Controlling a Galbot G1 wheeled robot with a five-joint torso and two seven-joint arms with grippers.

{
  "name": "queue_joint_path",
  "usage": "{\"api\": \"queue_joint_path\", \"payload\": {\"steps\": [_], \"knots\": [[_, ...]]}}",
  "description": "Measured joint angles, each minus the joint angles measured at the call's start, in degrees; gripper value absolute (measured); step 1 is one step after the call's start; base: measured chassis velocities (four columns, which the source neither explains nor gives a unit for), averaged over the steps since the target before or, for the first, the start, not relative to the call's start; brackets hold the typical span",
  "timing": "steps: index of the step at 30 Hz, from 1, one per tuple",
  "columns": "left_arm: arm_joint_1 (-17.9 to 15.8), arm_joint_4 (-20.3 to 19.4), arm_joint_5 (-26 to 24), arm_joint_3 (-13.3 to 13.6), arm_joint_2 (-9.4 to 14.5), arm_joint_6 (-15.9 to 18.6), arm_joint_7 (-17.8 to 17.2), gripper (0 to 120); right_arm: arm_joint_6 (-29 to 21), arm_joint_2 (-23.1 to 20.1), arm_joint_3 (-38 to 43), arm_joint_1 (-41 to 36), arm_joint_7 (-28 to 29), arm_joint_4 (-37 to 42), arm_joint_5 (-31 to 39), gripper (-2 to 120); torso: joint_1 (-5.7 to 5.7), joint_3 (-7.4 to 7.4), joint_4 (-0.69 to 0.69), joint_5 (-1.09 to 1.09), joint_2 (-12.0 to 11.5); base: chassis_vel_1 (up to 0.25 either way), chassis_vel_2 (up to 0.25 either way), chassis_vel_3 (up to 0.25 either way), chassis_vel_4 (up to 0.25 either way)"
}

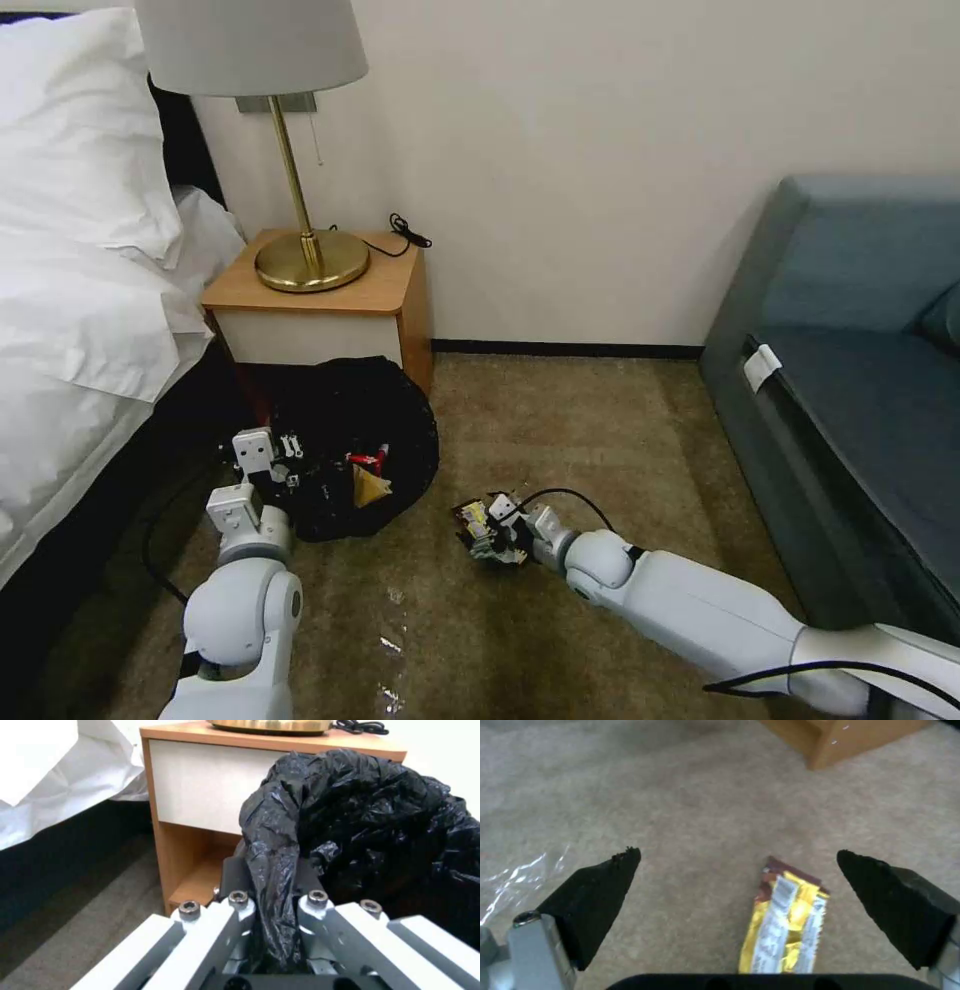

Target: Pick up the trash bin, then pick up the garbage on the floor and place it into the trash bin.

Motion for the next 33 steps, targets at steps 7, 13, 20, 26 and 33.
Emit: {"api": "queue_joint_path", "payload": {"steps": [7, 13, 20, 26, 33], "knots": [[0.16, -0.41, 0.09, -0.22, -0.03, -0.09, 0.01, 5, 1.41, 1.48, 0.48, -0.56, -3.73, -5.94, -1.54, 100, 0.0, 0.0, -0.01, 0.0, 0.0, 0.0, 0.0, 0.0, 0.0], [0.1, -0.62, 0.27, -0.1, -0.17, -0.07, 0.02, 5, 2.1, 4.45, 2.32, -1.54, -4.14, -11.42, -3.21, 100, 0.0, 0.0, -0.01, 0.0, 0.0, 0.0, 0.0, 0.0, 0.0], [0.12, -0.65, 0.41, -0.32, -0.31, -0.03, 0.01, 5, 2.88, 5.96, 3.12, -2.11, -5.14, -15.45, -4.29, 100, 0.0, 0.0, -0.01, 0.0, 0.0, 0.0, 0.0, 0.0, 0.0], [0.3, -0.81, 0.41, -0.84, -0.3, -0.02, -0.02, 5, 4.34, 7.3, 5.17, -2.72, -6.34, -20.07, -5.58, 100, 0.0, 0.0, -0.01, 0.0, 0.0, 0.0, 0.0, 0.0, 0.0], [0.32, -0.87, 0.48, -0.91, -0.21, -0.02, -0.04, 5, 6.25, 8.97, 6.82, -2.87, -8.43, -25.11, -6.74, 99, 0.0, 0.0, -0.01, -0.01, 0.0, 0.0, 0.0, 0.0, 0.0]]}}
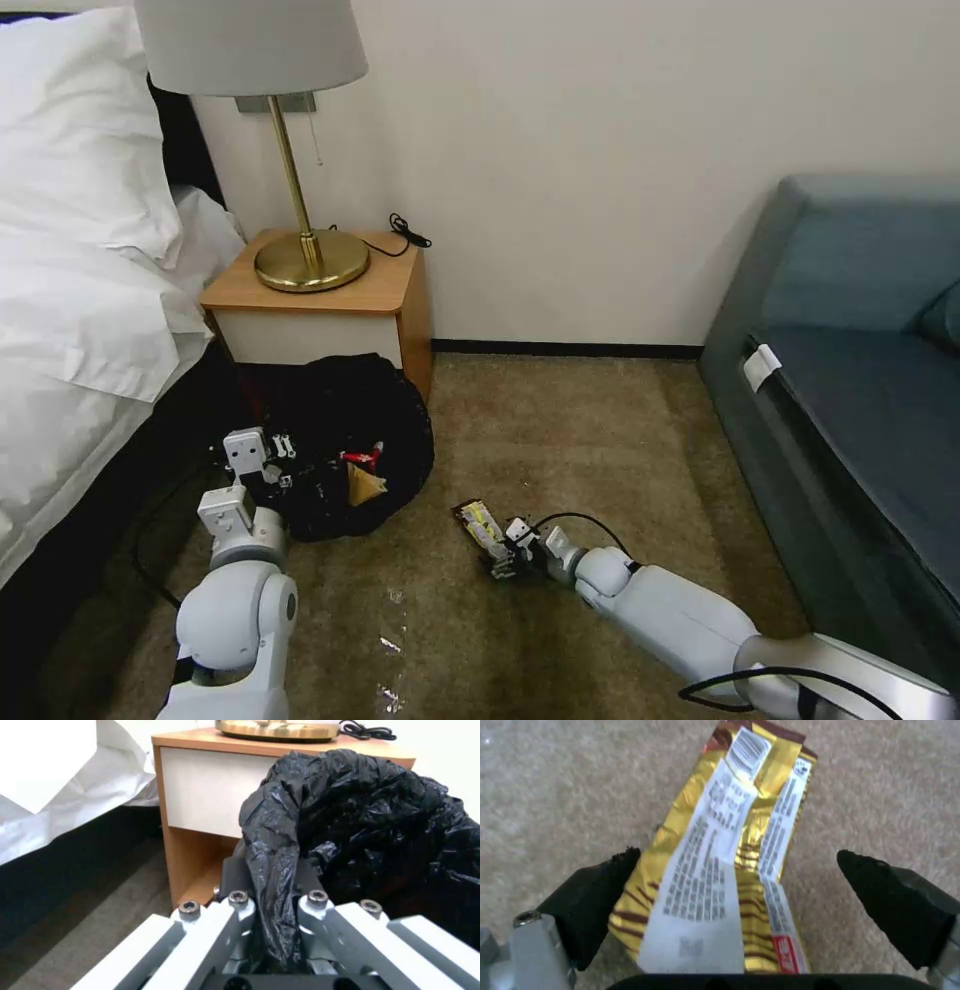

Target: Pick up the trash bin, then pick up the garbage on the floor and place it into the trash bin.

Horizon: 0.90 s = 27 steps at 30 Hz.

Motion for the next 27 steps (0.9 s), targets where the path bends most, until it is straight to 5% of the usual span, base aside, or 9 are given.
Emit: {"api": "queue_joint_path", "payload": {"steps": [27], "knots": [[0.23, -0.25, -0.08, 0.01, 0.11, 0.06, -0.02, 5, 4.36, 1.18, 2.83, -0.57, -2.15, -5.4, -2.06, 5, 0.0, 0.0, 0.0, 0.0, 0.0, 0.0, 0.0, 0.0, 0.0]]}}
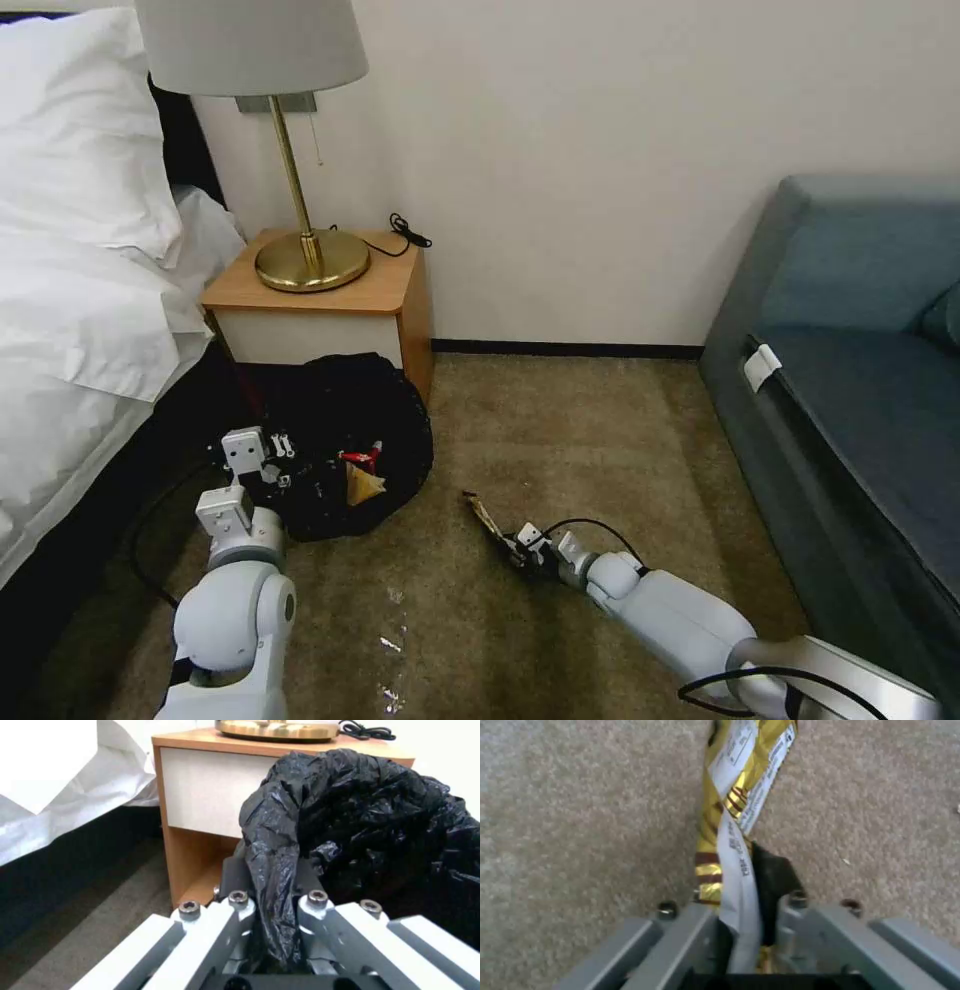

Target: Pick up the trash bin, then pick up the garbage on the floor and place it into the trash bin.

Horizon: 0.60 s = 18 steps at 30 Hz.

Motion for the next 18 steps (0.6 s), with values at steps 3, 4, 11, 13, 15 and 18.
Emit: {"api": "queue_joint_path", "payload": {"steps": [3, 4, 11, 13, 15, 18], "knots": [[-0.08, 0.09, -0.01, 0.0, 0.02, 0.0, 0.0, 5, 0.23, -0.02, 0.57, -0.09, -0.01, -0.17, -0.19, 0, 0.0, 0.0, 0.0, -0.01, 0.0, 0.0, 0.0, 0.0, 0.0], [-0.24, 0.16, -0.01, 0.0, 0.03, 0.0, 0.0, 5, 0.41, 0.02, 0.93, -0.14, -0.02, -0.25, -0.33, 0, 0.0, 0.0, 0.0, 0.0, 0.0, 0.0, 0.0, 0.0, 0.0], [-0.38, 0.55, 0.08, 0.26, -0.19, 0.0, -0.02, 5, 1.35, -0.14, 2.31, -0.6, 0.41, 0.97, -1.03, 0, 0.0, 0.0, 0.0, 0.0, 0.0, 0.0, 0.0, 0.0, 0.0], [-0.4, 0.59, 0.08, 0.38, -0.19, 0.0, -0.02, 5, 1.97, 0.0, 3.74, -0.77, 1.1, 1.74, -1.52, 0, 0.0, 0.0, 0.0, 0.0, 0.0, 0.0, 0.0, 0.0, 0.0], [-0.56, 0.75, 0.08, 0.55, -0.2, 0.0, -0.02, 5, 2.3, -0.02, 6.55, -0.99, 2.26, 3.97, -1.81, 0, 0.0, 0.0, 0.0, 0.02, 0.0, 0.0, 0.0, 0.0, 0.0], [-0.74, 1.06, 0.05, 0.64, -0.16, 0.0, -0.03, 5, 2.65, -0.93, 11.99, -1.76, 4.93, 9.2, -1.97, 0, 0.0, 0.0, 0.01, 0.0, 0.0, 0.0, 0.0, 0.0, 0.0]]}}
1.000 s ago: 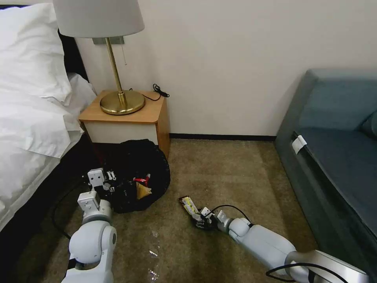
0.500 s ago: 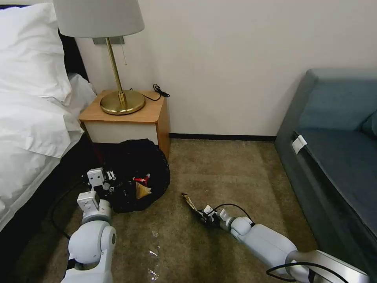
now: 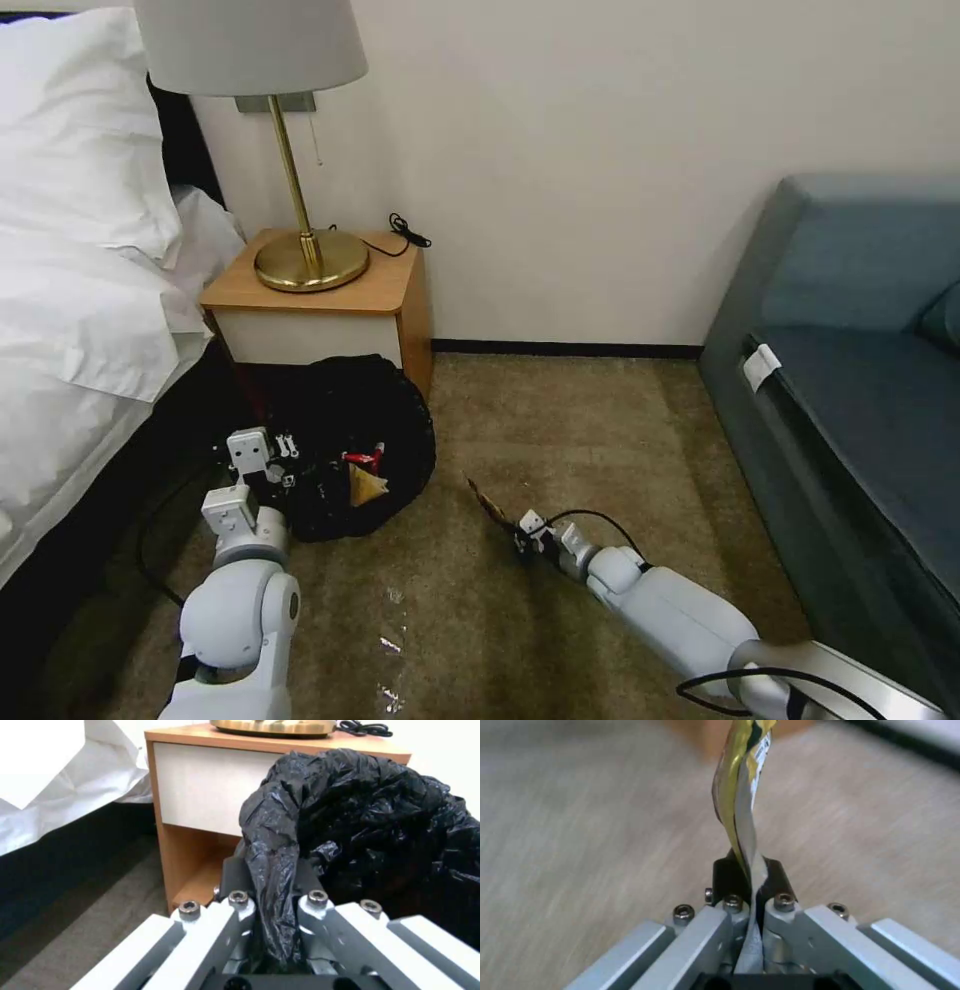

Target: Pick up the trash bin, then pick up the garbage on the floor and place it into the trash bin.

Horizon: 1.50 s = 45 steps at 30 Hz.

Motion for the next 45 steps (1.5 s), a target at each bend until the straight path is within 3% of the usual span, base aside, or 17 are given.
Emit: {"api": "queue_joint_path", "payload": {"steps": [7, 10, 13, 15, 23, 28, 37, 45], "knots": [[0.0, 0.24, -0.23, -0.03, 0.06, 0.0, -0.02, 5, 2.26, -0.74, 9.03, -2.09, 5.86, 8.27, -0.88, 0, 0.0, 0.0, -0.02, 0.0, 0.0, 0.0, 0.0, 0.0, 0.0], [-0.15, 0.56, -0.41, -0.04, 0.59, 0.07, -0.04, 5, 5.31, 0.1, 14.93, -2.97, 9.04, 13.42, -5.52, 0, 0.0, 0.0, -0.01, 0.01, 0.0, 0.0, 0.0, 0.0, 0.0], [-0.27, 0.61, -0.45, -0.03, 0.7, 0.15, -0.06, 5, 5.42, 0.15, 15.67, -3.1, 10.12, 15.26, -5.93, 0, 0.0, 0.0, -0.01, 0.0, 0.0, 0.0, 0.0, 0.0, 0.0], [-0.49, 0.93, -0.52, 0.33, 0.76, 0.23, -0.06, 5, 5.3, -0.3, 16.19, -3.15, 11.56, 20.78, -6.26, 0, 0.0, 0.0, -0.01, 0.0, 0.0, 0.0, 0.0, 0.0, 0.0], [-0.65, 1.98, -0.55, 0.76, 0.54, 0.06, -0.05, 5, 3.38, -1.41, 12.61, -2.94, 13.82, 31.28, -5.12, 0, 0.0, 0.0, -0.01, -0.01, 0.0, 0.0, 0.0, 0.0, 0.0], [-1.08, 2.61, -0.48, 1.24, 0.31, 0.02, -0.02, 5, 1.26, -0.48, 5.89, -0.76, 15.76, 37.84, -2.67, 0, 0.0, 0.0, -0.01, -0.01, 0.0, 0.0, 0.0, 0.0, 0.0], [-1.08, 2.43, 0.11, 2.31, -0.52, 0.0, -0.03, 5, 0.38, 2.58, -1.62, 0.61, 17.49, 38.37, -1.65, 0, 0.0, 0.0, -0.01, -0.01, 0.0, 0.0, 0.0, 0.0, 0.0], [-0.72, 1.19, -0.98, 3.41, -1.02, 0.66, -0.66, 5, 0.69, 3.99, -3.5, -0.84, 17.5, 35.67, -2.89, 0, 0.0, 0.0, -0.01, 0.0, 0.0, 0.0, 0.0, 0.0, 0.0]]}}
